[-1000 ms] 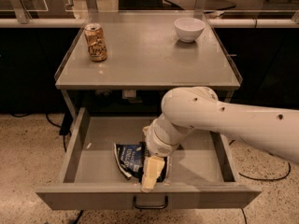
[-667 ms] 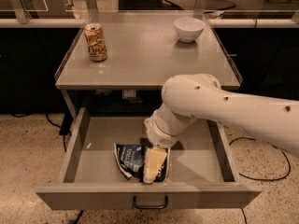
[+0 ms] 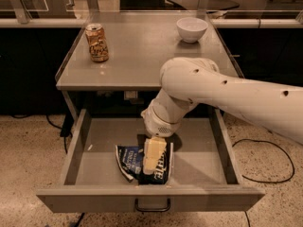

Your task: Pick blue chip bag from top drawer and place on counter

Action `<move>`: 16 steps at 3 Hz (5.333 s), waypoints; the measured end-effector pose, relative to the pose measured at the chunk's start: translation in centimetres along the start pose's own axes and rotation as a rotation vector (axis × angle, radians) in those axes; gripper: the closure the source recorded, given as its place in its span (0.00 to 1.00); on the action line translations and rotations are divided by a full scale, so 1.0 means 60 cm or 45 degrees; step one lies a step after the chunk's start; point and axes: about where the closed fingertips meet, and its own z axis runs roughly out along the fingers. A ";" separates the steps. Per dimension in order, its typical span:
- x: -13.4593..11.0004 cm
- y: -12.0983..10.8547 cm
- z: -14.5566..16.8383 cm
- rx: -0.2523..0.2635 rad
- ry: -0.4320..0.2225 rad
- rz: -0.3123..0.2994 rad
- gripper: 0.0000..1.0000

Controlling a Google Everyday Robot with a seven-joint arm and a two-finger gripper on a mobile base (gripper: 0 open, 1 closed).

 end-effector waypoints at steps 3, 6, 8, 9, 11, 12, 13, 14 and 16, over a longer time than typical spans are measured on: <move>0.012 -0.050 0.215 -0.035 -0.126 -0.060 0.00; 0.022 -0.029 0.271 -0.104 -0.167 -0.043 0.36; 0.022 -0.029 0.271 -0.104 -0.167 -0.043 0.82; 0.022 -0.029 0.272 -0.104 -0.167 -0.043 1.00; 0.008 -0.032 0.239 -0.104 -0.166 -0.043 1.00; 0.006 -0.031 0.237 -0.104 -0.166 -0.044 1.00; 0.002 -0.052 0.171 -0.044 -0.105 -0.104 1.00; -0.001 -0.073 0.112 0.009 -0.052 -0.155 1.00; -0.011 -0.092 0.092 0.023 -0.072 -0.133 1.00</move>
Offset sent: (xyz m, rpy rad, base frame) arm 0.0548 0.0573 -0.1400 0.1150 -0.0066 0.0715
